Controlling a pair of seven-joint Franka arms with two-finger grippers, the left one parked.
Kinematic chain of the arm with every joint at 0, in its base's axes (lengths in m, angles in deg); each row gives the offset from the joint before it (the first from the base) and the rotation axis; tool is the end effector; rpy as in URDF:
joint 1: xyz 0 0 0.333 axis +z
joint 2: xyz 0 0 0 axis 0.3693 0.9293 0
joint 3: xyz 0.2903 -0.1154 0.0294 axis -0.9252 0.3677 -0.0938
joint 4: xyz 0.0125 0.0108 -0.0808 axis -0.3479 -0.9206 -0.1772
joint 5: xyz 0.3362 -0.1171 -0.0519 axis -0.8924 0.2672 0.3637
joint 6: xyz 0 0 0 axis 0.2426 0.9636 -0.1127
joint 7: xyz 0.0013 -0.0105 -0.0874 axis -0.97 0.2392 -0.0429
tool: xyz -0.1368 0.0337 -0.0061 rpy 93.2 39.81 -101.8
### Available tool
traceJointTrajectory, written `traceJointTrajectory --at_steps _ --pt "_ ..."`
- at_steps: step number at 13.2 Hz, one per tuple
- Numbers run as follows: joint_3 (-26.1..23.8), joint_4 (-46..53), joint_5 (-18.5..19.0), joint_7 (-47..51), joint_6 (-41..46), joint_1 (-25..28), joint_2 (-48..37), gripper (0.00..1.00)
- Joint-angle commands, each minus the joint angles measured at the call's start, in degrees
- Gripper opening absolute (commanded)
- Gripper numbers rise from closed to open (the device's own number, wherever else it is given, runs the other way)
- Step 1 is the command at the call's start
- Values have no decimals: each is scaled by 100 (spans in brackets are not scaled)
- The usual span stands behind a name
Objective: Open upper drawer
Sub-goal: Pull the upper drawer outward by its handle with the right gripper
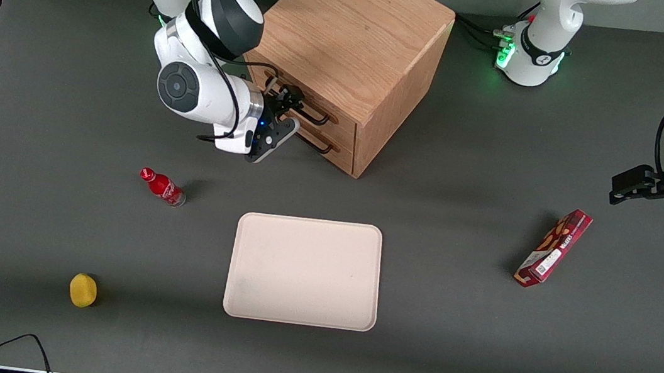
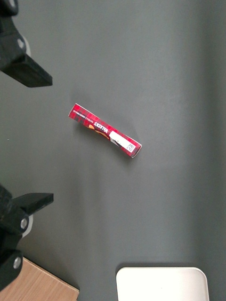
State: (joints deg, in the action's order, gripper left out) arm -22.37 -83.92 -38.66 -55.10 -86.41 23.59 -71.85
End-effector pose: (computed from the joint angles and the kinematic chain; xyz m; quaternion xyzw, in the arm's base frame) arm 0.4322 0.3293 0.3648 -0.9208 -0.3051 0.1441 0.1954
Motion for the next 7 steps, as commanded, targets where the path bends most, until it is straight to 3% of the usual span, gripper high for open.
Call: traceJointTrajectory --at_steps 1,7 --pt "63 24 342 -44 -100 -78 -3 100" --pt "300 639 589 -27 -56 -69 479 100"
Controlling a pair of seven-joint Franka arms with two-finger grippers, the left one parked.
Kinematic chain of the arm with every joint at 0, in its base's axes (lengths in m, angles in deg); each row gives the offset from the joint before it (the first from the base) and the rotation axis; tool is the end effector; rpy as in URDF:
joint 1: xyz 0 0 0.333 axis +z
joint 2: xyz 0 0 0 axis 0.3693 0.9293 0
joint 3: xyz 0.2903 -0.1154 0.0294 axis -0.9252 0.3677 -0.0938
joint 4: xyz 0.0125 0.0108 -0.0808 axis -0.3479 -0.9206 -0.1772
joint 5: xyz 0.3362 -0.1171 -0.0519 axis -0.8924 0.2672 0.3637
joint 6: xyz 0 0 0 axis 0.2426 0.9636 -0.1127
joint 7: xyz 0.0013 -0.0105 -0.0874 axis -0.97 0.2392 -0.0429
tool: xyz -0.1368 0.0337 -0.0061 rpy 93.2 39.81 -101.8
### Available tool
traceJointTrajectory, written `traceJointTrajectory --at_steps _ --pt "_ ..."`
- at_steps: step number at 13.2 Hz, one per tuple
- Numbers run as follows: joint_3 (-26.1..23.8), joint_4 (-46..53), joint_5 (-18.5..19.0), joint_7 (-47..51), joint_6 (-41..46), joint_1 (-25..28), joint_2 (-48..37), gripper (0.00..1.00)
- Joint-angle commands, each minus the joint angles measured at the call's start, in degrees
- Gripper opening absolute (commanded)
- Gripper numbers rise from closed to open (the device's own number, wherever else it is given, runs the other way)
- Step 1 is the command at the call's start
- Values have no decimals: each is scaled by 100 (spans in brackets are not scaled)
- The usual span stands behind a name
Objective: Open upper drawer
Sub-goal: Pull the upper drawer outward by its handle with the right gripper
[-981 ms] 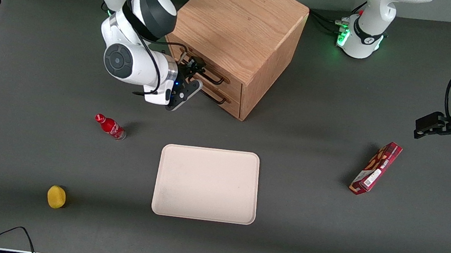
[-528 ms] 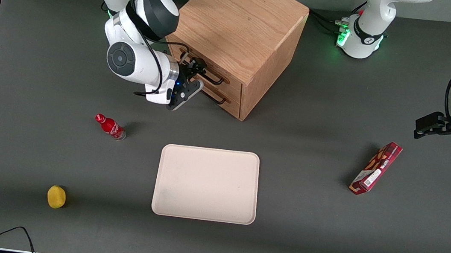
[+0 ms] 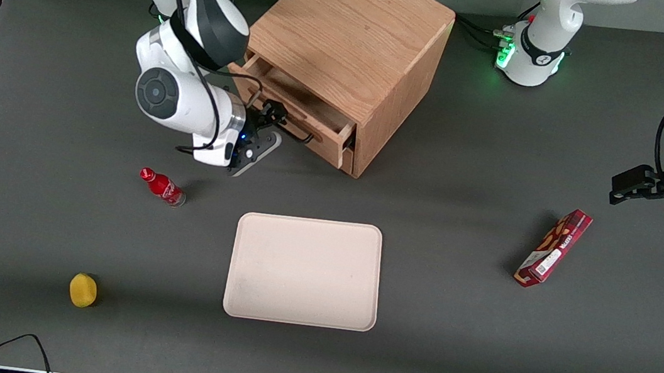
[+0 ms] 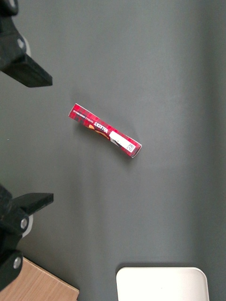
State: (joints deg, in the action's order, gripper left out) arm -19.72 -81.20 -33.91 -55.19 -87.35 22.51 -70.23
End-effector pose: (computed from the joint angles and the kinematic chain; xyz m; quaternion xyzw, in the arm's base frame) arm 0.4703 0.2990 0.3653 -0.9334 -0.2943 0.1152 0.1698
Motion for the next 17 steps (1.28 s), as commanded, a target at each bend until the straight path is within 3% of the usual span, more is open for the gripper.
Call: traceJointTrajectory --at_steps 1,11,17 --pt "87 472 227 -8 47 48 406 100" --pt "343 1580 904 -87 371 48 1215 100" --pt "702 1747 905 -711 513 48 1277 100"
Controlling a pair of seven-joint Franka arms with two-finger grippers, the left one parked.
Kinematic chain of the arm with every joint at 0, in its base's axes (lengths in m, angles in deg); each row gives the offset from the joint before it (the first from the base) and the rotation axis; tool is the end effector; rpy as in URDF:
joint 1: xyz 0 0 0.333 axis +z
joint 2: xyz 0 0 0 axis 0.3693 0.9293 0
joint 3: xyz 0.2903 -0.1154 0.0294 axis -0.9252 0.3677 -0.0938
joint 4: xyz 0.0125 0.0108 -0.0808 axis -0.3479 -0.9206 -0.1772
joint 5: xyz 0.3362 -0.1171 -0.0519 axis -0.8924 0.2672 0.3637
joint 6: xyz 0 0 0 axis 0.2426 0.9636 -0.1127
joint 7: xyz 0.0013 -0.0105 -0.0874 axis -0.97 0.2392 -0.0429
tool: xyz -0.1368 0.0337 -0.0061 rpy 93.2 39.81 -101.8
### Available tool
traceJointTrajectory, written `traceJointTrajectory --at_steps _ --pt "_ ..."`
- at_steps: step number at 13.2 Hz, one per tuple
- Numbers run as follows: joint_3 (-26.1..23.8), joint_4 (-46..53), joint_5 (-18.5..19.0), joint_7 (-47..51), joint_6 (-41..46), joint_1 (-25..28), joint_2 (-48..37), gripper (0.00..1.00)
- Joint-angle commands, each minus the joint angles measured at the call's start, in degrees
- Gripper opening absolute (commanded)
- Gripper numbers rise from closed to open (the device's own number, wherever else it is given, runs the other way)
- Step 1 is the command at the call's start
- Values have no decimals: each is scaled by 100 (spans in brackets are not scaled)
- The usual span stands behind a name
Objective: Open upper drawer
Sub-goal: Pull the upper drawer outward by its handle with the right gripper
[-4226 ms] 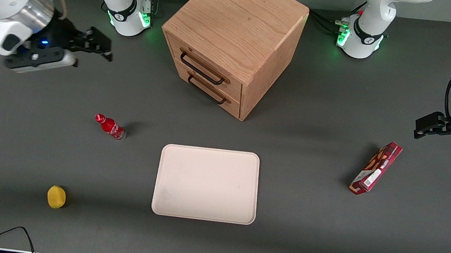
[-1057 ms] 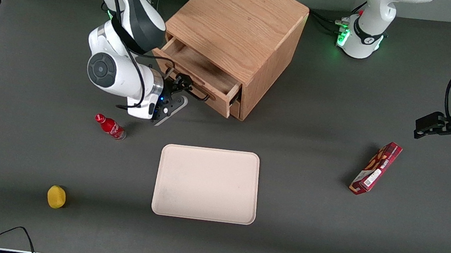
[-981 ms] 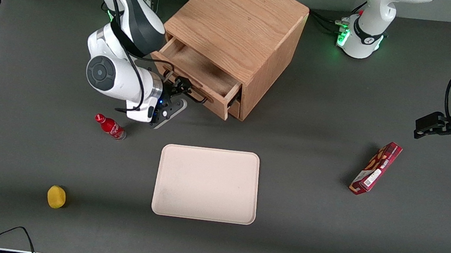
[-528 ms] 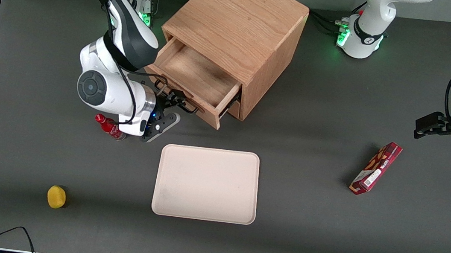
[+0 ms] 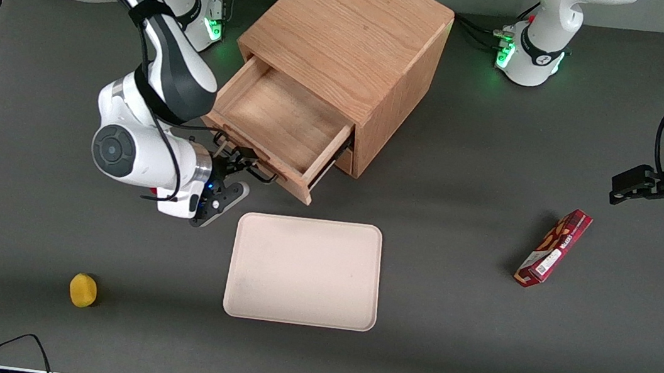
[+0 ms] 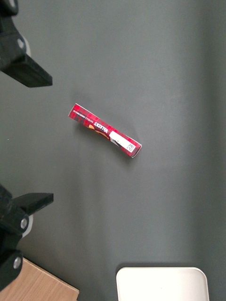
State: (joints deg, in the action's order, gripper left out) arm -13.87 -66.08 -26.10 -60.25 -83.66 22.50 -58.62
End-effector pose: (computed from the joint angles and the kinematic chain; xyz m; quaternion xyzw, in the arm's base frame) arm 0.5631 0.2498 0.3491 -0.9332 -0.3127 0.0940 0.1502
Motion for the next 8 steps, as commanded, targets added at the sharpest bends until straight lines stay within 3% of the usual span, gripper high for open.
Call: traceJointTrajectory --at_steps 1,8 --pt "136 271 133 -284 144 50 133 100" --pt "224 1166 388 -469 662 41 616 100"
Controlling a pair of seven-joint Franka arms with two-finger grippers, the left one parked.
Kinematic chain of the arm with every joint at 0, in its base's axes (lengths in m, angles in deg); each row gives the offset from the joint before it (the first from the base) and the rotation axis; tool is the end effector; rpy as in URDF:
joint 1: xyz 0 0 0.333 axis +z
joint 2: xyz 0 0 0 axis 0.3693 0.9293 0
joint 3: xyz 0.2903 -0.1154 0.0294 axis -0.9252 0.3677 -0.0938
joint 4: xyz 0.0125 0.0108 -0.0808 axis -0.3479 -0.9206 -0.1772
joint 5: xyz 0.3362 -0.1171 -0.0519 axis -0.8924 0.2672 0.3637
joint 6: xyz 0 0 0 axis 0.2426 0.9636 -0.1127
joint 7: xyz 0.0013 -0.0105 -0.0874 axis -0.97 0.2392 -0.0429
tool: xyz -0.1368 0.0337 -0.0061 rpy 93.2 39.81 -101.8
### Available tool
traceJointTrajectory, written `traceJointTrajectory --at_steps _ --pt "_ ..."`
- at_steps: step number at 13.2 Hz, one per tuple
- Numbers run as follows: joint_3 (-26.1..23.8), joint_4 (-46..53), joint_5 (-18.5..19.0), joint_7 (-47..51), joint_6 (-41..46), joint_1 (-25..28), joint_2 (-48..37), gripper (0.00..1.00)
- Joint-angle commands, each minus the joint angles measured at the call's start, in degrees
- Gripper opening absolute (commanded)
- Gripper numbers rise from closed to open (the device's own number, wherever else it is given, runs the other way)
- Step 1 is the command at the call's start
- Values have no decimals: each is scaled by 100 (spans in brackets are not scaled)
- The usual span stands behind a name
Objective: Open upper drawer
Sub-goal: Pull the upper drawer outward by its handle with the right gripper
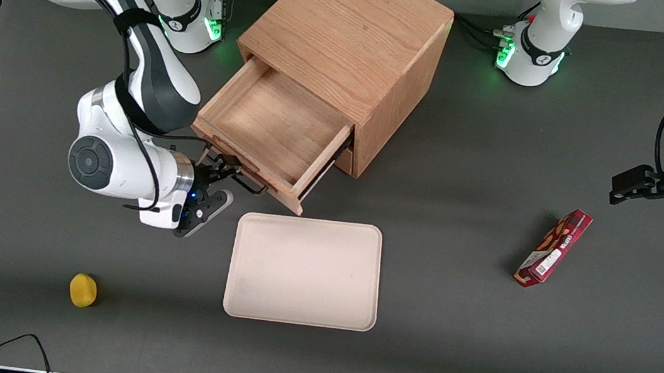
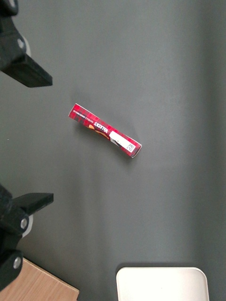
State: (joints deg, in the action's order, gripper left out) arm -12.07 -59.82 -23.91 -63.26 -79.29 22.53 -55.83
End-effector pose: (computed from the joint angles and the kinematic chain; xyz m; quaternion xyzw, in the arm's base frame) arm 0.5867 0.2297 0.3564 -0.9282 -0.3315 0.0954 0.1398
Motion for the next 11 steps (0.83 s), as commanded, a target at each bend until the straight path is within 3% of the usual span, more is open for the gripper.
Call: traceJointTrajectory --at_steps 1,11 --pt "53 602 204 -229 233 46 390 100" --pt "247 1155 283 -564 584 73 558 100"
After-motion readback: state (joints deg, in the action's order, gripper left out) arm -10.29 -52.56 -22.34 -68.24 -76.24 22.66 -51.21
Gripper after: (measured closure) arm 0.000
